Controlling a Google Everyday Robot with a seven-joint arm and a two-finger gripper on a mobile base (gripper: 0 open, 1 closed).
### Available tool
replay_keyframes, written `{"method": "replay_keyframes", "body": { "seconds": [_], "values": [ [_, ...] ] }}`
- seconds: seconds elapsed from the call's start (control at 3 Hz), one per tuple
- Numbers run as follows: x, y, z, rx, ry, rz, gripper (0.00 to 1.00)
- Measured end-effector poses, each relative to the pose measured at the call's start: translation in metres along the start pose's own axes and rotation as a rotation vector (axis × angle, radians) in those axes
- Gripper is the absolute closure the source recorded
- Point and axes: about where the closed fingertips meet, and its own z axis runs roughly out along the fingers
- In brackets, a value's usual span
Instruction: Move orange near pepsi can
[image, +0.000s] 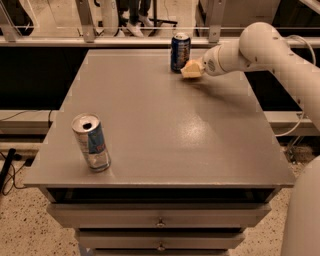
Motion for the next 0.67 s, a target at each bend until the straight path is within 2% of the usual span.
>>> {"method": "replay_keyframes", "body": {
  "seconds": [0.33, 0.67],
  "values": [
    [-0.0058, 0.0004, 0.0077, -0.013, 0.005, 0.005, 0.84],
    [-0.0081, 0.0009, 0.0102, -0.018, 0.015, 0.002, 0.61]
  ]
}}
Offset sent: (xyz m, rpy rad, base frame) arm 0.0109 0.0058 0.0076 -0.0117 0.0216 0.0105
